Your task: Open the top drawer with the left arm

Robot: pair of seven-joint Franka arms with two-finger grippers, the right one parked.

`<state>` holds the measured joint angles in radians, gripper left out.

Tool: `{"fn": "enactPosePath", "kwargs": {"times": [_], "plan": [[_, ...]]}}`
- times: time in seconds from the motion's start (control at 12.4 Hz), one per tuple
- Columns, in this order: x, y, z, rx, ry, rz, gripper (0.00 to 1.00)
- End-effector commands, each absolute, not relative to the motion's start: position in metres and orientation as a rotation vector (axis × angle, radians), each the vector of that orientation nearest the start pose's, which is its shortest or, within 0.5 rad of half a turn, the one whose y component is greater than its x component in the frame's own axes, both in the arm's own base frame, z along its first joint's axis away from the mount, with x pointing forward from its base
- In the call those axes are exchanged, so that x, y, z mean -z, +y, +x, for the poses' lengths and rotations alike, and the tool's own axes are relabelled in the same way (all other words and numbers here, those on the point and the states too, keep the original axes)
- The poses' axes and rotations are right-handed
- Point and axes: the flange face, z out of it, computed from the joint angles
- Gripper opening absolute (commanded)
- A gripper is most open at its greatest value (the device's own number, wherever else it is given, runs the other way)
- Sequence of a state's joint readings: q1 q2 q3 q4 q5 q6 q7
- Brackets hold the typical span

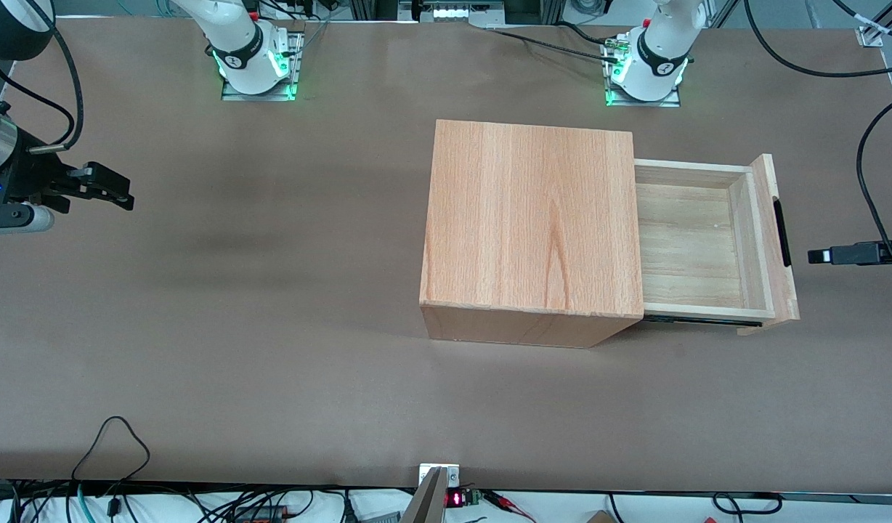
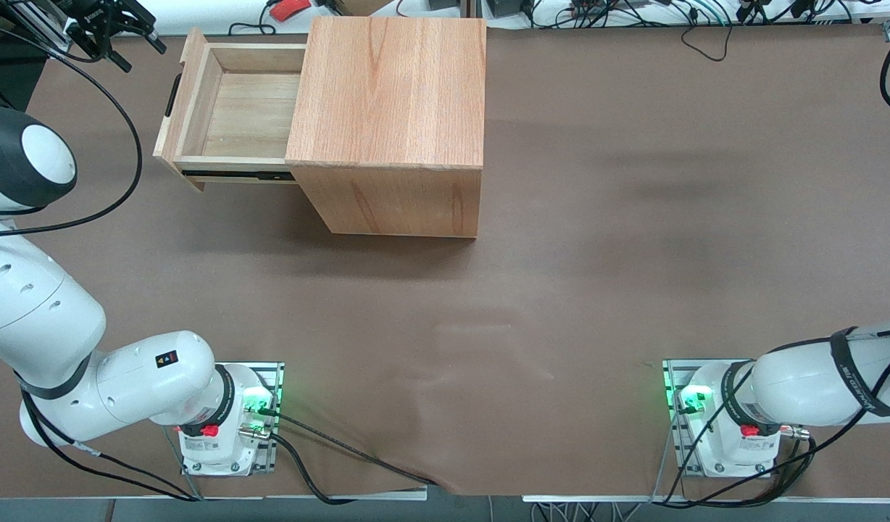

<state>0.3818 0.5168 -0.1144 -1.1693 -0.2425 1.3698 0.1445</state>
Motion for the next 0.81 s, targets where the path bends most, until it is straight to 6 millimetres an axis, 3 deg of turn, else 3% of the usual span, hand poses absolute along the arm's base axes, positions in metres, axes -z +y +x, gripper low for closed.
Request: {"fn": "enactPosePath", "kwargs": {"times": [0.0, 0.32, 0.73], "plan": [[-0.518, 0.151, 0.64, -0.377, -0.148, -3.415, 1.0], [-0.55, 0.123, 0.633, -0.34, -0.084, -3.392, 1.0], [-0.57, 0.059, 0.631, -0.354, -0.047, -3.293, 1.0]]}}
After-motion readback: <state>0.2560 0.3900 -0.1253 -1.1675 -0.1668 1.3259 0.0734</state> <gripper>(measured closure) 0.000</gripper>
